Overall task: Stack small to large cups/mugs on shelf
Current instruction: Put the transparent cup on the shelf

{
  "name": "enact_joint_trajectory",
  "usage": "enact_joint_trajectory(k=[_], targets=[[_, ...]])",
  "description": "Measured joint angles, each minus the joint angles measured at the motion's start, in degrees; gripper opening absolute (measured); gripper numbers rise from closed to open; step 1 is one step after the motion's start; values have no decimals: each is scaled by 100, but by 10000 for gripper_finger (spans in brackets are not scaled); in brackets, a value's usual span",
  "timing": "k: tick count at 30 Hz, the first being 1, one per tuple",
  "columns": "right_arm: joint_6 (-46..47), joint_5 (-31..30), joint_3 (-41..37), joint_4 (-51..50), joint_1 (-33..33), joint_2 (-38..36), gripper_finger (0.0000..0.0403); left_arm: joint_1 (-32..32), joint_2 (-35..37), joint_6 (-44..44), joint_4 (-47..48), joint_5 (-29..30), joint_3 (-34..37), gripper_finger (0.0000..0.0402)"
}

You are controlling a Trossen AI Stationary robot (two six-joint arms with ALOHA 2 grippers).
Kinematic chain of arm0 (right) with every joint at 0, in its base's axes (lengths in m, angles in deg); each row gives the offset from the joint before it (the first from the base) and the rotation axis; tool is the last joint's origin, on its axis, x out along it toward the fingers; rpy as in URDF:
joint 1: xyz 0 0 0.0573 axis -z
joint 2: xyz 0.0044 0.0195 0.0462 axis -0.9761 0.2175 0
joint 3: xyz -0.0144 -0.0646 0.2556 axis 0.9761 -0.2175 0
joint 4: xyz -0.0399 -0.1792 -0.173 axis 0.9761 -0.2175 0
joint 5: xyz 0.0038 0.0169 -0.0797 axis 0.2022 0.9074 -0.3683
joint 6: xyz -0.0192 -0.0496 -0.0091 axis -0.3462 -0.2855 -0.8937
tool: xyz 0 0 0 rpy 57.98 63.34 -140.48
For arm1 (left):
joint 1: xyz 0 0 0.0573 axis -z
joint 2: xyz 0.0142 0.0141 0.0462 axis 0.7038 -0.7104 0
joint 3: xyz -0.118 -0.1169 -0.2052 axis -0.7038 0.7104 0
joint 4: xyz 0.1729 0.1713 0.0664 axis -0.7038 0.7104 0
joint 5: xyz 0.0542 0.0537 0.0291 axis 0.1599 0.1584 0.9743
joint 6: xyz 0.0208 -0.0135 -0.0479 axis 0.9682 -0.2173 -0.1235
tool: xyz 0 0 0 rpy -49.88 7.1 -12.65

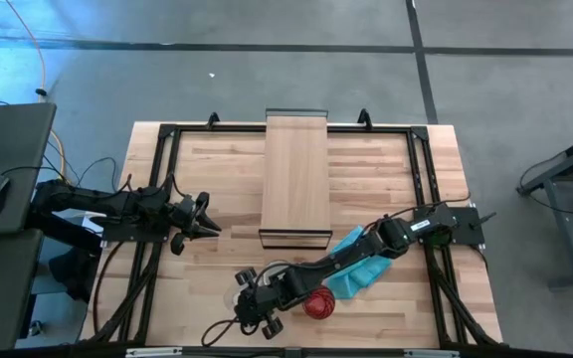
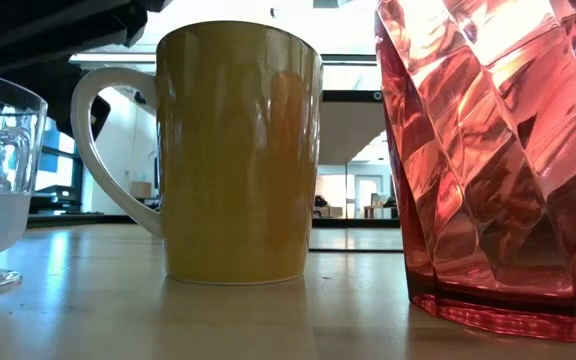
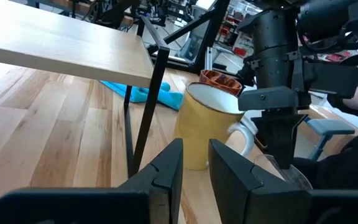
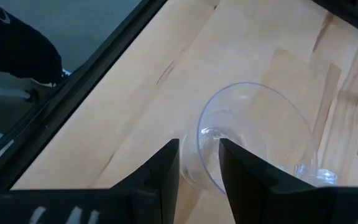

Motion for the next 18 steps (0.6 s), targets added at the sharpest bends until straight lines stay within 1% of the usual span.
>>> enact_joint_trajectory(k=[9,18], targets=[[0,2,0,-8,0,0,103,0,0,0,-1,2,0,67],[46,48,0,-11,0,0,54,0,0,0,-1,2,0,67]])
